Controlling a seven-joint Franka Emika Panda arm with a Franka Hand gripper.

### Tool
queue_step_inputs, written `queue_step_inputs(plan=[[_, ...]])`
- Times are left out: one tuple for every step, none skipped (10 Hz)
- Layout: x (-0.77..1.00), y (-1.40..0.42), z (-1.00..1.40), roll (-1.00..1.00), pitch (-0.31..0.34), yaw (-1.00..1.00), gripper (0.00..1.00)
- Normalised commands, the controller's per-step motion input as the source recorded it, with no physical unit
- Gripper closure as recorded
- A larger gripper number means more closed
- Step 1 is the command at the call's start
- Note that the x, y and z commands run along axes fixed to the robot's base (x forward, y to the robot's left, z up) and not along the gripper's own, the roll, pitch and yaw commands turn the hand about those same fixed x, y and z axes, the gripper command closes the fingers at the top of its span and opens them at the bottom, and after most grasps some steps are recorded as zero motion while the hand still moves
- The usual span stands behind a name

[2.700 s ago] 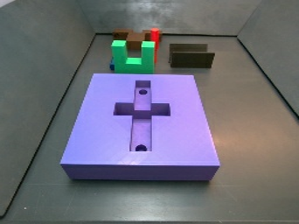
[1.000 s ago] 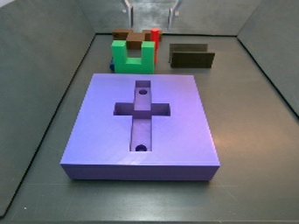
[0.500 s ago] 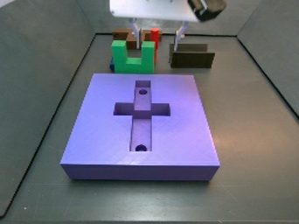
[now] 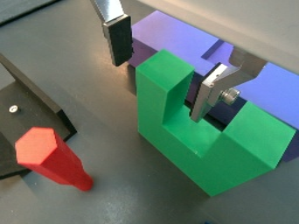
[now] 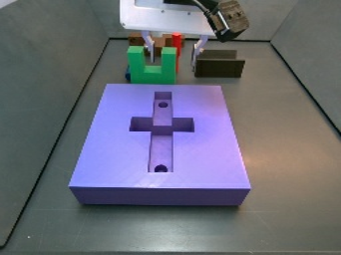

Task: Pick up the green object. Move up. Move to above the board. Insert the green object.
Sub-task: Pick up the green object.

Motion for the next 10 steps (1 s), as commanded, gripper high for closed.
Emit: queue_step_inputs(plan=[[-0.05,0.09,-0.16,0.12,0.000,-0.09,0.00],[-0.06,0.04,-0.13,0.12,0.000,-0.06,0.00],[0.00,0.00,-0.05,0.05,0.000,0.00,0.00],[0.00,-0.03,-0.08,0.04,0.000,0.00,0.00],[0.00,-0.04,-0.09,0.02,0.000,0.00,0.00],[0.00,-0.10,-0.09,0.03,0.000,0.00,0.00],[0.00,-0.09,-0.11,0.03,0.000,0.00,0.00],[0.00,-0.01,-0.13,0.00,0.000,0.00,0.00],[0.00,0.00,0.00,0.00,0.000,0.00,0.00],[0.00,0.00,0.00,0.00,0.000,0.00,1.00]])
